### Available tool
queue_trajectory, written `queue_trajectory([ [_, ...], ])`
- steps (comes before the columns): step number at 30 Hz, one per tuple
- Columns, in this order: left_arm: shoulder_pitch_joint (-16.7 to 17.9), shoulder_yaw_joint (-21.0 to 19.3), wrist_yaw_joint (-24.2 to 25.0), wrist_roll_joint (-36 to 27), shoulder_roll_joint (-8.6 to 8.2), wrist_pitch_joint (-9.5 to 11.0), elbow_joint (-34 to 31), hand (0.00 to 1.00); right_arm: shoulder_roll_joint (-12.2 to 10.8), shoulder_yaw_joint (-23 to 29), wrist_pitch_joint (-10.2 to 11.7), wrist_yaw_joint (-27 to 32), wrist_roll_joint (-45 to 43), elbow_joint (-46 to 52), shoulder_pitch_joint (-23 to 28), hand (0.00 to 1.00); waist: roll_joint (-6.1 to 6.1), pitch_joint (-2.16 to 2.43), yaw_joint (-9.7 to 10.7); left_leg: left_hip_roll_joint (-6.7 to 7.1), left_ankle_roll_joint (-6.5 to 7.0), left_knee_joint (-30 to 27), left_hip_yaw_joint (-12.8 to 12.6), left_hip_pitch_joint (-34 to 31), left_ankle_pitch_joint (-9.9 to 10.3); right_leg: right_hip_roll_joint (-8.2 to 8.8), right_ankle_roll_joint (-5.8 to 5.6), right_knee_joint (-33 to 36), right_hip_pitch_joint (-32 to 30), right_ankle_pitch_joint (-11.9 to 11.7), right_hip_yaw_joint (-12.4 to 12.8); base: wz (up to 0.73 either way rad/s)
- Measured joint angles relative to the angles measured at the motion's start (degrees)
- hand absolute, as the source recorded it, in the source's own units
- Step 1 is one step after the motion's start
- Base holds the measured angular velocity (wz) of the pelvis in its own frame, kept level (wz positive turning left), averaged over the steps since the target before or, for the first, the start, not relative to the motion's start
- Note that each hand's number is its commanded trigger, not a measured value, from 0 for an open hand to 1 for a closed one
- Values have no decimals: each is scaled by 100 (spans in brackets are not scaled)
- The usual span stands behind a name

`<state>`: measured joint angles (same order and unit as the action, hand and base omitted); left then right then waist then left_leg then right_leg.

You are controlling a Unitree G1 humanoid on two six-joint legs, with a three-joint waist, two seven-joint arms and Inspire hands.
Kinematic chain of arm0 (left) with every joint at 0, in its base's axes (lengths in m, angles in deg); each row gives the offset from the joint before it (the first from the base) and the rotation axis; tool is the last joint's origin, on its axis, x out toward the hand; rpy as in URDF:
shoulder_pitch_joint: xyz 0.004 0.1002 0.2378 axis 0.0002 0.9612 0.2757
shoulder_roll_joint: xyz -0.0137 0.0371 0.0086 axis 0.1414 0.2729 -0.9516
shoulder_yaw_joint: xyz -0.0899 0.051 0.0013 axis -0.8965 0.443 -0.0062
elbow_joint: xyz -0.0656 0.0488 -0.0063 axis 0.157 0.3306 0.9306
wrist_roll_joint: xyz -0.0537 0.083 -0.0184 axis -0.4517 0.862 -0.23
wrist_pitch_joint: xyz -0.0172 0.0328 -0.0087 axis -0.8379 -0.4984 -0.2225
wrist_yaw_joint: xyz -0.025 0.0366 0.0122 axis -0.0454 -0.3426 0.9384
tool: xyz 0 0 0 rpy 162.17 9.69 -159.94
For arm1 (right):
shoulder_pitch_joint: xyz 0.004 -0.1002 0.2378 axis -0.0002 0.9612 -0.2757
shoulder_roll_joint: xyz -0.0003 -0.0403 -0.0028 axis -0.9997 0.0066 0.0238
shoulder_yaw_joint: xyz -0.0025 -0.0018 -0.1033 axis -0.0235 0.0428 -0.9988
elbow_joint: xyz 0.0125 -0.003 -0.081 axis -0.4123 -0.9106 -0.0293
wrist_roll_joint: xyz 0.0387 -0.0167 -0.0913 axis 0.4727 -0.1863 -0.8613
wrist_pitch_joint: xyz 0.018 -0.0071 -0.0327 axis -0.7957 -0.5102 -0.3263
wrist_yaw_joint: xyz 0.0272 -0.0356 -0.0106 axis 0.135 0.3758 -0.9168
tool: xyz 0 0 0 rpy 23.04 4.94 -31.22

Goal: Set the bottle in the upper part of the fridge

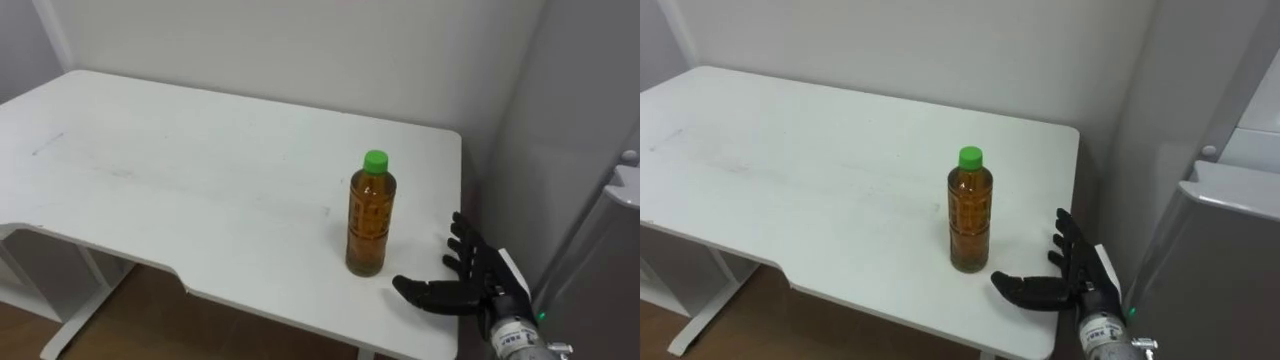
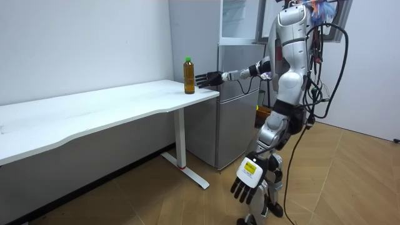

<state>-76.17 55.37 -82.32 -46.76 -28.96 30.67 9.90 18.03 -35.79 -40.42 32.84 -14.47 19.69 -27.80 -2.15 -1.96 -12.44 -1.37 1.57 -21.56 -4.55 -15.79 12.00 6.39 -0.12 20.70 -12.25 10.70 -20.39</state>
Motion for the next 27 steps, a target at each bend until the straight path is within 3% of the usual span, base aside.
queue_trajectory([
  [9,-49,16,1,-1,27,0,2,0,40,-48,-1,376,-34,-6,-112,0,-115,-23,-92,23,19,-18,5,-152,-63,57,15,102,-179,10,-14,0],
  [16,-13,120,-4,1,56,3,5,0,42,-72,-3,713,-45,-4,-176,0,-239,-55,-276,28,12,-22,44,-195,-66,57,22,76,-186,23,-84,4],
  [27,-19,99,-5,-5,66,5,121,0,50,-156,3,1105,-42,84,-370,0,-247,-44,-483,30,-1,-87,180,-221,-74,51,21,-4,-81,22,-277,7],
])
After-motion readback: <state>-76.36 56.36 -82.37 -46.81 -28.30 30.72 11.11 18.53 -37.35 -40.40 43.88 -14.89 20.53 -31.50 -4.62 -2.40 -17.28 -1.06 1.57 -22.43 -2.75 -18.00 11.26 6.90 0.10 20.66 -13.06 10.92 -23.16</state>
